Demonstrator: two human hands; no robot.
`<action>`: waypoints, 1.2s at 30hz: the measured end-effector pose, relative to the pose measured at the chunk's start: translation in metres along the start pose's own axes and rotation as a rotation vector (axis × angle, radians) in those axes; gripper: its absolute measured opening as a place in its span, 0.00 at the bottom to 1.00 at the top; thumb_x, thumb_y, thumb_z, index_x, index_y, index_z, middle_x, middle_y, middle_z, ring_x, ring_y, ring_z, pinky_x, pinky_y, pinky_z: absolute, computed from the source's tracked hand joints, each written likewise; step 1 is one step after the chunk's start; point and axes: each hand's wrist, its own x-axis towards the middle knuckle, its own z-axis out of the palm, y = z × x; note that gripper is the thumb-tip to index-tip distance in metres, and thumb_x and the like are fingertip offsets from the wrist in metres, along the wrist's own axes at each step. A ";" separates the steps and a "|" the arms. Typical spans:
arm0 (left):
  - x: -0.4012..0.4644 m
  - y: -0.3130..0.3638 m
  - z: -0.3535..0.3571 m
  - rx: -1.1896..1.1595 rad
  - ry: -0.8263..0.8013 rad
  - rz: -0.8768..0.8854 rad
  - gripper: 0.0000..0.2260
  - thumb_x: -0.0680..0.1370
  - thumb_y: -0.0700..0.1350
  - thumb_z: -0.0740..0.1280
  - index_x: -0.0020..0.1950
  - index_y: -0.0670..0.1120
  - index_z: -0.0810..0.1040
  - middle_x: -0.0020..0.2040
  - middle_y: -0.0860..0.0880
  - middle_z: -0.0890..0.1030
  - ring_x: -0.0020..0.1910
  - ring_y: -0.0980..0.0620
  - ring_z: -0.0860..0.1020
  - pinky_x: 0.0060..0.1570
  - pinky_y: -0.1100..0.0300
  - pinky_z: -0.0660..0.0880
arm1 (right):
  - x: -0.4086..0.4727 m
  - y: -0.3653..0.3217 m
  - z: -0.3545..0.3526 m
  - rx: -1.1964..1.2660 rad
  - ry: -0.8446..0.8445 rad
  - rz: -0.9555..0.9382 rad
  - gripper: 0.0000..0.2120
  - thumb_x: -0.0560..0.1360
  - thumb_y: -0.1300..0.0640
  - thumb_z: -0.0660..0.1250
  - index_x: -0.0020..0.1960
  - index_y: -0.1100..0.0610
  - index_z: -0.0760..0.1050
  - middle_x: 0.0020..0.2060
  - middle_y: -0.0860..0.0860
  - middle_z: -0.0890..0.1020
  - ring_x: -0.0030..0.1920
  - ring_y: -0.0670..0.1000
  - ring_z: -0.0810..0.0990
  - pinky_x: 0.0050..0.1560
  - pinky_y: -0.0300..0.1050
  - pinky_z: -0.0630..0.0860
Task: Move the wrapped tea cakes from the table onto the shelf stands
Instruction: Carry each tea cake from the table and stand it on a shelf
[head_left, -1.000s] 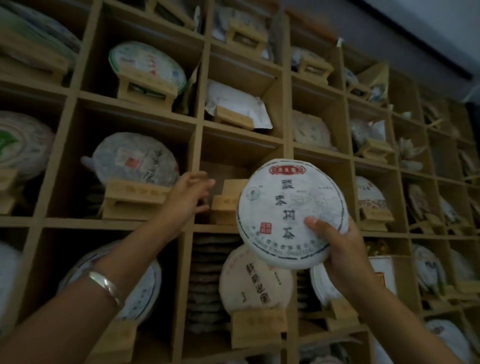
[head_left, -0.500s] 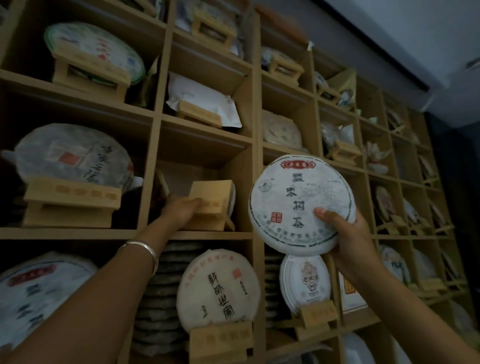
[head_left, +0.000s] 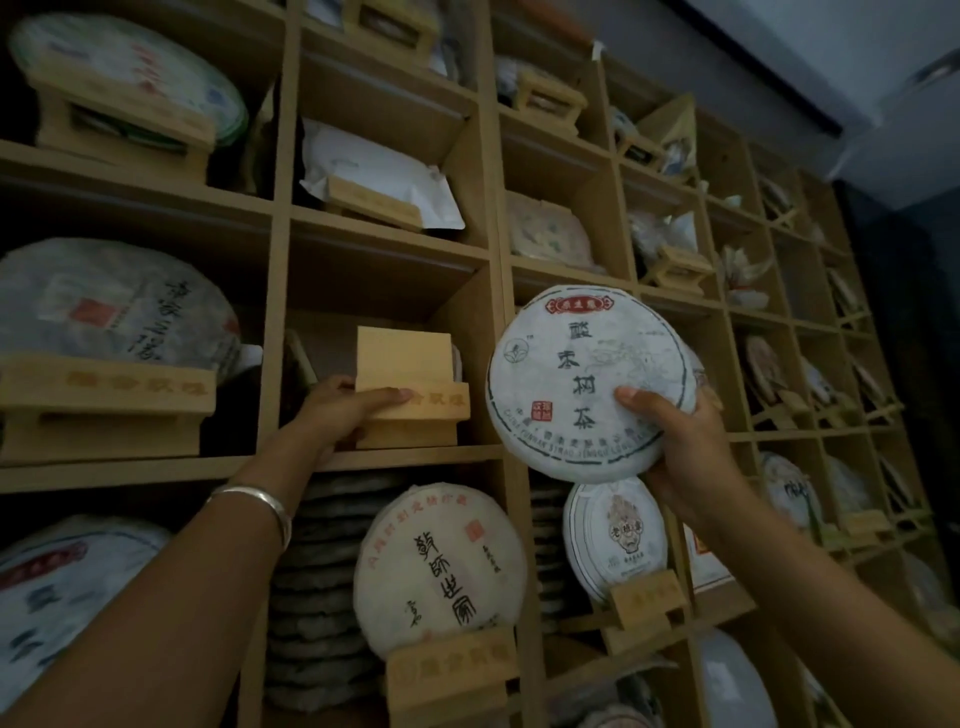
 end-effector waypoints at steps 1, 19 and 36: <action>-0.004 0.002 -0.001 -0.003 -0.024 0.001 0.42 0.61 0.58 0.80 0.71 0.48 0.67 0.44 0.56 0.70 0.41 0.58 0.70 0.32 0.62 0.69 | 0.000 -0.002 0.000 0.006 0.000 -0.001 0.26 0.70 0.62 0.72 0.68 0.57 0.73 0.60 0.57 0.83 0.60 0.60 0.82 0.57 0.63 0.79; -0.106 0.077 0.026 -0.139 -0.584 0.159 0.32 0.62 0.56 0.77 0.63 0.52 0.73 0.57 0.48 0.79 0.53 0.49 0.81 0.43 0.55 0.80 | 0.006 -0.113 0.037 0.010 -0.092 -0.168 0.24 0.77 0.68 0.62 0.72 0.65 0.67 0.64 0.62 0.78 0.62 0.60 0.80 0.60 0.59 0.79; -0.156 0.090 0.025 0.012 -0.561 0.200 0.55 0.48 0.67 0.80 0.72 0.53 0.67 0.66 0.49 0.76 0.62 0.47 0.76 0.52 0.53 0.78 | -0.007 -0.113 0.056 -0.003 -0.106 -0.139 0.23 0.77 0.68 0.63 0.71 0.64 0.68 0.63 0.62 0.80 0.61 0.61 0.81 0.57 0.59 0.80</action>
